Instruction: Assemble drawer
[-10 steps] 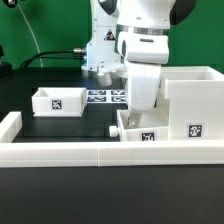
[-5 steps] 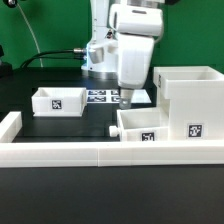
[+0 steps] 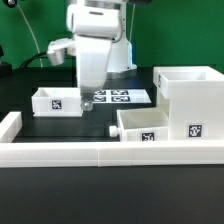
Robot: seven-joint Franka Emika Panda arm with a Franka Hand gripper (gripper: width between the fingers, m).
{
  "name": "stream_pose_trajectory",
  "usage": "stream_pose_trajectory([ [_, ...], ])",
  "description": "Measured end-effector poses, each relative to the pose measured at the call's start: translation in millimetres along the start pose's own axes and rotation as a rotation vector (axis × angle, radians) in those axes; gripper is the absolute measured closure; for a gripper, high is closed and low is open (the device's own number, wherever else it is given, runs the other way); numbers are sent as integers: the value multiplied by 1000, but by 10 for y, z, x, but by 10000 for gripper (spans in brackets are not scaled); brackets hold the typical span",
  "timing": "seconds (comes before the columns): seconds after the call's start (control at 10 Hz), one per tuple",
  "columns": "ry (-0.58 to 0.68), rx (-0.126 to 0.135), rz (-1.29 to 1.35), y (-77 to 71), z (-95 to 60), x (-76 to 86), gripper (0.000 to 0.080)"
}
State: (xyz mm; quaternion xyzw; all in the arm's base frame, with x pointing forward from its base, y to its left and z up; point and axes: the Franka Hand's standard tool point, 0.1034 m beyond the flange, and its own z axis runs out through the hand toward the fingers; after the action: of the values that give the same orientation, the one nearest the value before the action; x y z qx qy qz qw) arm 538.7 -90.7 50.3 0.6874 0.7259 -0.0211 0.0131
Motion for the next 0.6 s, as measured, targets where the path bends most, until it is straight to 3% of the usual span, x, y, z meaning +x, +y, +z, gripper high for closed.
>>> stream_pose_trajectory([
  [0.3, 115, 38, 33, -20, 164, -16, 151],
  [0.6, 150, 51, 71, 20, 195, 306, 151],
])
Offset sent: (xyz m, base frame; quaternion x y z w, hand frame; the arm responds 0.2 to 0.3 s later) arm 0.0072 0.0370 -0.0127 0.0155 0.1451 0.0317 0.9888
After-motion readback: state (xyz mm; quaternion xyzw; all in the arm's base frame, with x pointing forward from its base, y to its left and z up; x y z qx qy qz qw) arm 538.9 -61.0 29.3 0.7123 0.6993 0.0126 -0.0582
